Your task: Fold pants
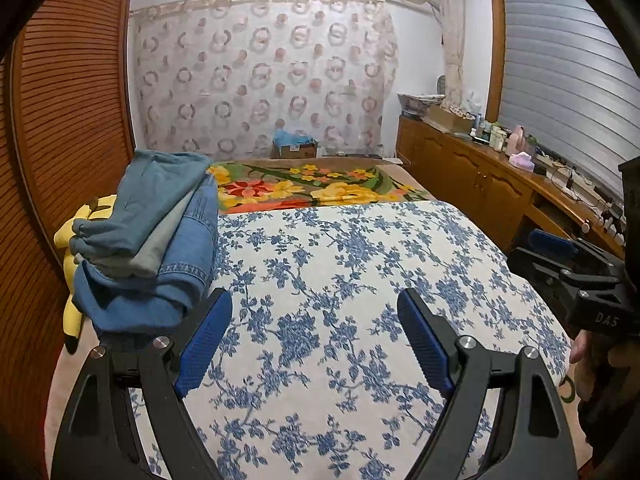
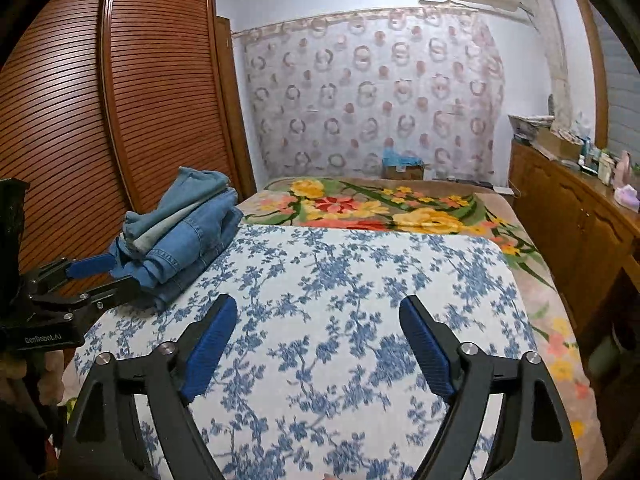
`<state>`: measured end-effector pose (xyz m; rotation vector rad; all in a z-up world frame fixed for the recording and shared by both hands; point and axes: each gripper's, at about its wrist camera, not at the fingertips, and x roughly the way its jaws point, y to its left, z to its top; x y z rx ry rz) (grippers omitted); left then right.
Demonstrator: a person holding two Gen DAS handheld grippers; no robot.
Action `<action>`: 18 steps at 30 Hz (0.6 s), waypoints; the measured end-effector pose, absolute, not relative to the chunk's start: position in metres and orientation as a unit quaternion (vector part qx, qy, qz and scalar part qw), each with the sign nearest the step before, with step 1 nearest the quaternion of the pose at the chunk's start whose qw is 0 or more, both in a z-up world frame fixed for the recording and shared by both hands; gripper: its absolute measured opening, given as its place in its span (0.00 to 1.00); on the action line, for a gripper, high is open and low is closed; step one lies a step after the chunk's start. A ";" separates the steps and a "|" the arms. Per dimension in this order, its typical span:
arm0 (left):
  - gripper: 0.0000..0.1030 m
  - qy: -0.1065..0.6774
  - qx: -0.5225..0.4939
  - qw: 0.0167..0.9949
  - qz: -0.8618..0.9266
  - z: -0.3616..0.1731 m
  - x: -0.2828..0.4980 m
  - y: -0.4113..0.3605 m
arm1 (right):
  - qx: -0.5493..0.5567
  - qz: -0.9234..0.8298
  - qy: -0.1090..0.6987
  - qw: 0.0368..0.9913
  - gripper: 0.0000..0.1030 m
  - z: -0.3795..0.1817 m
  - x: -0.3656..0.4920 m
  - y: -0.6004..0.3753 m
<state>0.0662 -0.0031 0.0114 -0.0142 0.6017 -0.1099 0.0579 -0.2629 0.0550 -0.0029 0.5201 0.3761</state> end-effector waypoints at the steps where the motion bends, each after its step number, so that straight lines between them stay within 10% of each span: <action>1: 0.83 0.296 -0.007 0.954 -0.054 0.011 0.064 -0.004 | -0.001 0.182 0.257 0.949 0.83 0.055 0.058 -0.265; 18: 0.83 0.268 -0.005 0.962 -0.044 0.045 0.040 -0.006 | 0.006 0.145 0.219 0.965 0.83 0.086 0.033 -0.283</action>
